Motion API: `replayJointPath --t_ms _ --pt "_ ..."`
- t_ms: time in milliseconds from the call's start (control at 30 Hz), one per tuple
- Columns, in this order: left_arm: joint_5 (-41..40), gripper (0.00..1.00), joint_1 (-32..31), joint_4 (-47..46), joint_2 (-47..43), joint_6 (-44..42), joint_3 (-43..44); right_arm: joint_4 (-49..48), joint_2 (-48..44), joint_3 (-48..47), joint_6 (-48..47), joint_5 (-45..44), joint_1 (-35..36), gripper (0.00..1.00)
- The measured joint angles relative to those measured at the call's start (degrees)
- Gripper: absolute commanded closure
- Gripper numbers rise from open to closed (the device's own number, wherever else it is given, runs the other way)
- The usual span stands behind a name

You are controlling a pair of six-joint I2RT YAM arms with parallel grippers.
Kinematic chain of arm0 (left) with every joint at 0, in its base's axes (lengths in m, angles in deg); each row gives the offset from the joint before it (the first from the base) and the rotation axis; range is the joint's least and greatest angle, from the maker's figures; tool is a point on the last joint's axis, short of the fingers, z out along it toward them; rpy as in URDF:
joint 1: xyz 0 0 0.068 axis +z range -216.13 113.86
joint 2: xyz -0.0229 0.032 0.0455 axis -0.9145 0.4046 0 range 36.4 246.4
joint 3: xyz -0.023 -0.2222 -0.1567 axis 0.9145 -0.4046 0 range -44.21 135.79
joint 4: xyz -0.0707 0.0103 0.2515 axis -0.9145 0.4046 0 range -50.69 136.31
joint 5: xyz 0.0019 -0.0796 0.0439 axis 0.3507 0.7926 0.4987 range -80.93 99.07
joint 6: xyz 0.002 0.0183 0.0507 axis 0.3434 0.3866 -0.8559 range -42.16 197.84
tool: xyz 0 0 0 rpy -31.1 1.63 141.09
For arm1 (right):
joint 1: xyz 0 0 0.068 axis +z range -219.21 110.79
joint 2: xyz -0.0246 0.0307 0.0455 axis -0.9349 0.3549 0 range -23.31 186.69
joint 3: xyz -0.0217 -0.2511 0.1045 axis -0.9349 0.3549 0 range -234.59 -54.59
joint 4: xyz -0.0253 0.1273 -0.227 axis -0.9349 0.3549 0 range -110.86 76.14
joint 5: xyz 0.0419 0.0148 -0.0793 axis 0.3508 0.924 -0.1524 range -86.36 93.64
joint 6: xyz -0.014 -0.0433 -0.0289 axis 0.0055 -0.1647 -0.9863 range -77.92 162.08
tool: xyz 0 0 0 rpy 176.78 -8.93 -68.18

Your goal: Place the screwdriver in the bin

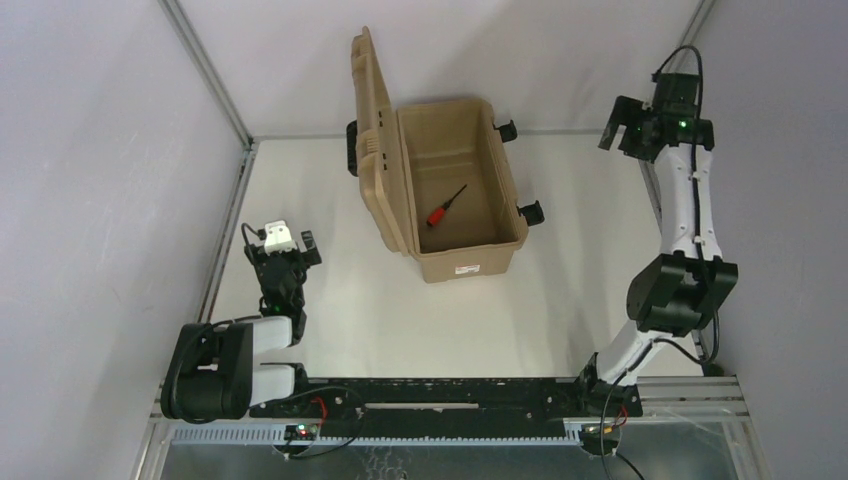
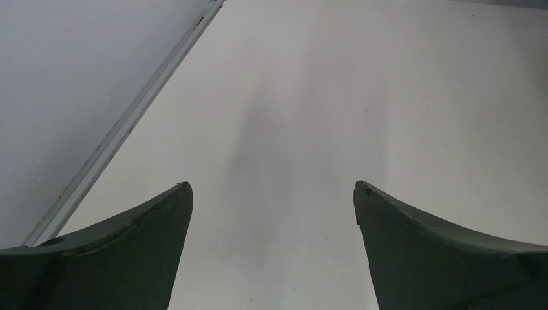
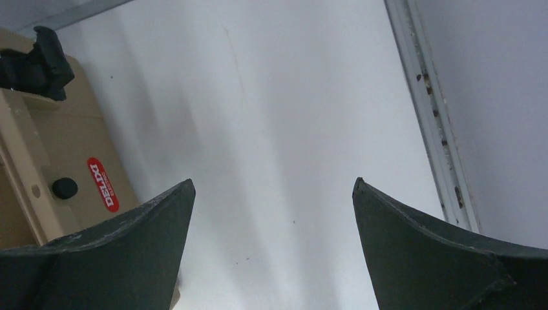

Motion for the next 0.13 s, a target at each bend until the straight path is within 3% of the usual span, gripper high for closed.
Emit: replayJointPath --t_ms 133 --pt "0.0 0.0 0.0 0.0 0.0 0.0 0.0 -1.8 -1.5 1.2 0.0 2.3 -2.0 0.0"
